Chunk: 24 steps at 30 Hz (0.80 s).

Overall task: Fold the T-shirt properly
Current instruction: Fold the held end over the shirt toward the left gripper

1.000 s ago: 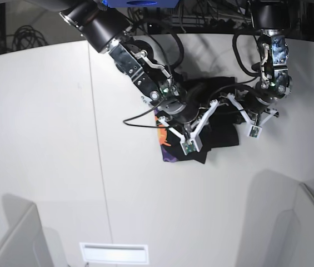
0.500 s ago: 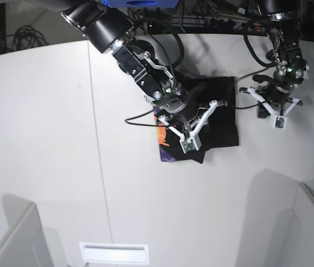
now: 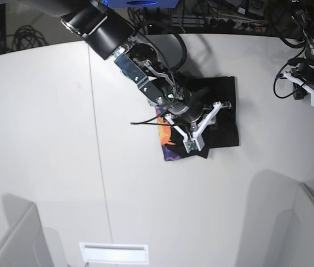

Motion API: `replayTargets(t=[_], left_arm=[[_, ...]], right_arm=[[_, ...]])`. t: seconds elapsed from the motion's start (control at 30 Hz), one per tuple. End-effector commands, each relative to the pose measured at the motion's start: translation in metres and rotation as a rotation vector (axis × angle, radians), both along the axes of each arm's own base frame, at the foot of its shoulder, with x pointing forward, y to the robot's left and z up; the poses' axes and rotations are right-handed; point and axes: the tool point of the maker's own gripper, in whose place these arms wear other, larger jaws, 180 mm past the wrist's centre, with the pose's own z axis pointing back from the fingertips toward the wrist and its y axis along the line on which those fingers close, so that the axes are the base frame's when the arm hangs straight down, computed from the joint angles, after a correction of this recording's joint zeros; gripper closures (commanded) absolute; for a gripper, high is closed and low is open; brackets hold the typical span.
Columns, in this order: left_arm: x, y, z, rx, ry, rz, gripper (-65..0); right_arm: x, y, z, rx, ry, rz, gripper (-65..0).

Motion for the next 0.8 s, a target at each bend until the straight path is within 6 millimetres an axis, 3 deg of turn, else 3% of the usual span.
replayTargets(t=[0.0,0.23,0.3,0.37,0.53,0.77], left_arm=[[0.005,0.004,0.012,0.013,-0.040,-0.009,0.0],[0.001,0.006,0.006,0.008,-0.022,-0.001,0.0],[0.000,0.007,0.004,0.002,-0.018,0.003,0.0],[0.000,0.006,0.004,-0.001,-0.019,0.004,0.0],[0.000,0.006,0.004,0.000,-0.018,0.004,0.0],[0.000,0.006,0.004,0.000,-0.018,0.004,0.0]], right_arm=[[0.011,0.008,0.019,0.041,-0.048,-0.005,-19.4],[0.010,0.008,0.019,0.043,-0.046,-0.005,-39.3],[0.010,0.008,0.019,0.043,-0.046,-0.005,-42.3],[0.009,0.009,0.019,0.045,-0.044,-0.003,-42.8],[-0.006,0.033,0.028,0.054,-0.064,0.093,-43.2],[-0.003,0.046,0.044,0.112,-0.043,0.126,-43.4]])
